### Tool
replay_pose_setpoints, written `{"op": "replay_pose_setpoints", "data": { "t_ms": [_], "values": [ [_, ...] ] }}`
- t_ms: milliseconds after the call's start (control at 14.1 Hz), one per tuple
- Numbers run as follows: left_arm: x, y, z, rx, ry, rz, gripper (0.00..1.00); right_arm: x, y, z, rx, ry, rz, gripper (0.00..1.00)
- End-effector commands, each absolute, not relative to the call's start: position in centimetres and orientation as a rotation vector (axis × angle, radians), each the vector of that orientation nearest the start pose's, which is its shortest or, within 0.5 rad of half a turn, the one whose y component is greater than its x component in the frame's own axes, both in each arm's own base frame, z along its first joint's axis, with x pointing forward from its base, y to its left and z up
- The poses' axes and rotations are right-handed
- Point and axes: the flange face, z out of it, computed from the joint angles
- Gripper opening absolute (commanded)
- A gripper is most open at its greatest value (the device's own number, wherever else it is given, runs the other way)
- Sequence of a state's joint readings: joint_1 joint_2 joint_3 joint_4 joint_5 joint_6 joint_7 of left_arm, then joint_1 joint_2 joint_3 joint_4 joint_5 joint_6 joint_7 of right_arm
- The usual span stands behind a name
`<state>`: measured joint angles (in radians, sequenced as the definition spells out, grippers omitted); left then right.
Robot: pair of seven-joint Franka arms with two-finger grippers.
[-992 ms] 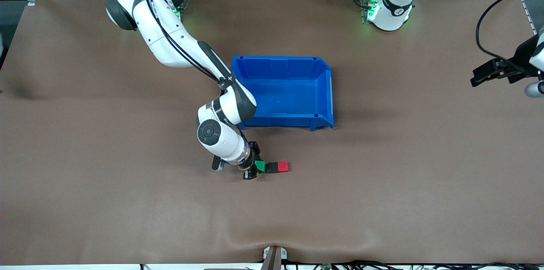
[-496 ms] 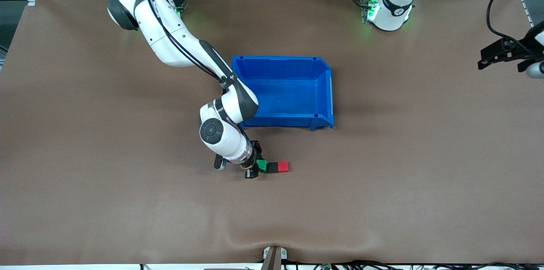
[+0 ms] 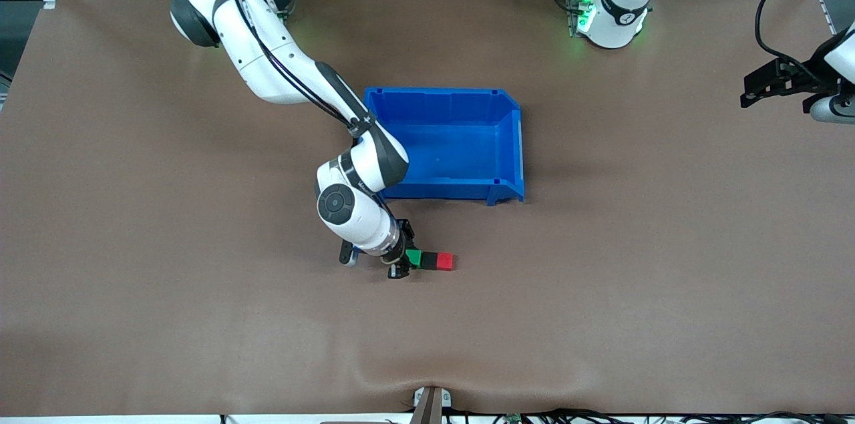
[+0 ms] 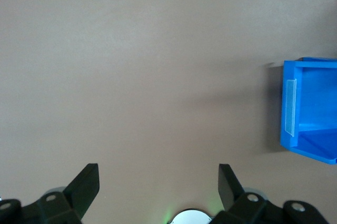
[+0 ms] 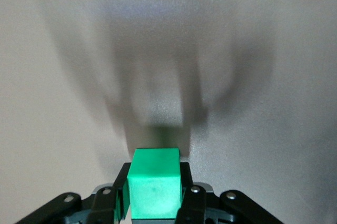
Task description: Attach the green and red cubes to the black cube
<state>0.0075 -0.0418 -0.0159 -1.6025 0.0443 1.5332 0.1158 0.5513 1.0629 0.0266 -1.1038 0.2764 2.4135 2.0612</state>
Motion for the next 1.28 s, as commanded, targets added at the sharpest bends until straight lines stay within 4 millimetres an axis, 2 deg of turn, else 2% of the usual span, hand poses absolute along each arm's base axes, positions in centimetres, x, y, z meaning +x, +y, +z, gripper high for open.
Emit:
{"op": "replay_pose_setpoints", "data": {
  "t_ms": [0,142,213,283,567,921,1205],
  "values": [
    [53.3,1.4,64.3,-3.091,0.186,0.029,1.0,66.7,43.6,17.7,-1.879,2.12,0.224,0.31],
    [53.5,1.5,63.9,-3.086,0.172,0.039,1.0,66.9,43.2,17.8,-1.878,2.123,0.221,0.76],
    [53.5,1.1,63.8,-3.084,0.174,0.043,1.0,67.2,42.8,17.9,-1.868,2.128,0.223,0.83],
    [53.5,0.8,63.8,-3.081,0.197,0.044,1.0,67.4,42.6,18.0,-1.866,2.129,0.222,1.0],
    [53.7,-0.9,63.7,-3.031,0.25,0.045,1.0,67.6,42.4,18.8,-1.864,2.129,0.221,1.0],
    [53.9,-1.5,64.2,-3.044,0.255,0.008,1.0,68.9,40.1,20.5,-1.853,2.169,0.243,1.0],
    [53.9,-1.8,64.3,-3.077,0.258,-0.013,1.0,70.0,38.5,22.9,-1.819,2.172,0.234,1.0]
  ]
}}
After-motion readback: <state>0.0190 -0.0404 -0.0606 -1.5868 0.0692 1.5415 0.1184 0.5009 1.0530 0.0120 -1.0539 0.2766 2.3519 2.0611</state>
